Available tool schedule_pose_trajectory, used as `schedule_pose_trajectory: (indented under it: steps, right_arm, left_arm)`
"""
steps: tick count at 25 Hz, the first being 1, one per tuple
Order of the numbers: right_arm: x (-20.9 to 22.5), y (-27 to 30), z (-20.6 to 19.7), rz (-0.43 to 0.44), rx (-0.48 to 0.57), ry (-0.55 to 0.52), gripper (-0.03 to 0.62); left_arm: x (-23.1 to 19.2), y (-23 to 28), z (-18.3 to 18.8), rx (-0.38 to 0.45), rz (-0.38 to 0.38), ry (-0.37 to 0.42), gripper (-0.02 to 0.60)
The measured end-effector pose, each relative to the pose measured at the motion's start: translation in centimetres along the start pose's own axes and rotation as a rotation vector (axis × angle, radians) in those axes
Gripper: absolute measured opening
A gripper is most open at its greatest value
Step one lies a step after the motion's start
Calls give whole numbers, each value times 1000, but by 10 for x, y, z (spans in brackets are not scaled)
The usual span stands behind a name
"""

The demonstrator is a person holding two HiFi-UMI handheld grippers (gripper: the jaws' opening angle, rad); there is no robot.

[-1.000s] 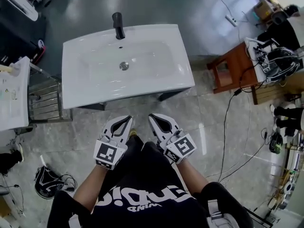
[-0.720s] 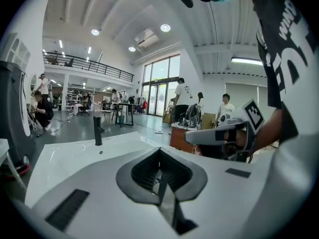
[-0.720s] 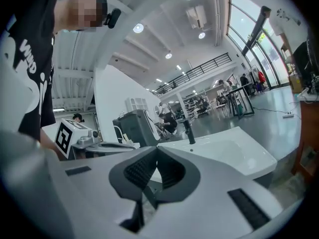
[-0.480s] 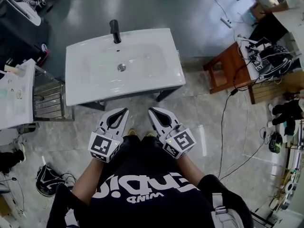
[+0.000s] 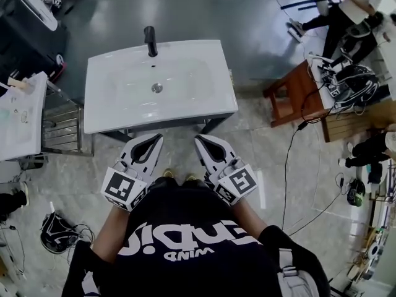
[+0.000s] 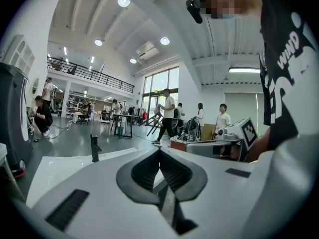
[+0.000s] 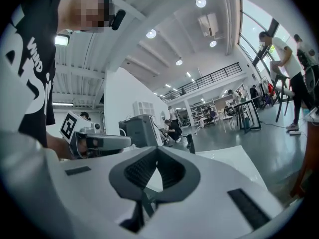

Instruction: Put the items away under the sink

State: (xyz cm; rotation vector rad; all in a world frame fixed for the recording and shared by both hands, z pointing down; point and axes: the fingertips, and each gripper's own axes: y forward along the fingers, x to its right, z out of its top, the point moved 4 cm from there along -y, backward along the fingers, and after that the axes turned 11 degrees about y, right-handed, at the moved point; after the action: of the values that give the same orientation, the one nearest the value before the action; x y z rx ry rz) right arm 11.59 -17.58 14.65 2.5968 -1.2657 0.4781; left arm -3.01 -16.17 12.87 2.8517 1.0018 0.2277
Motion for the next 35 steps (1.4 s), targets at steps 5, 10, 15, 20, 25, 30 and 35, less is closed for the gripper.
schedule_pose_trajectory:
  steps: [5, 10, 15, 20, 25, 30, 35]
  right_arm:
    - [1, -6, 7, -11, 24, 16, 18]
    - [-1, -4, 10, -8, 29, 5, 18]
    - [-4, 0, 16, 3, 34, -7, 18]
    - [0, 0, 18, 4, 36, 3, 18]
    - [2, 1, 19, 6, 33, -3, 18]
    - [0, 1, 18, 12, 25, -5, 18]
    - [-1, -1, 19, 15, 31, 4, 18]
  left_arm:
    - [4, -3, 5, 9, 12, 20, 20]
    - [2, -3, 4, 12, 23, 22, 20]
    - [-2, -1, 4, 15, 35, 16, 20]
    - [-4, 6, 2, 24, 40, -9, 20]
    - [-3, 11, 4, 30, 33, -6, 20]
    - [-2, 12, 3, 31, 31, -7, 20]
    - [-1, 11, 4, 21, 44, -5, 20]
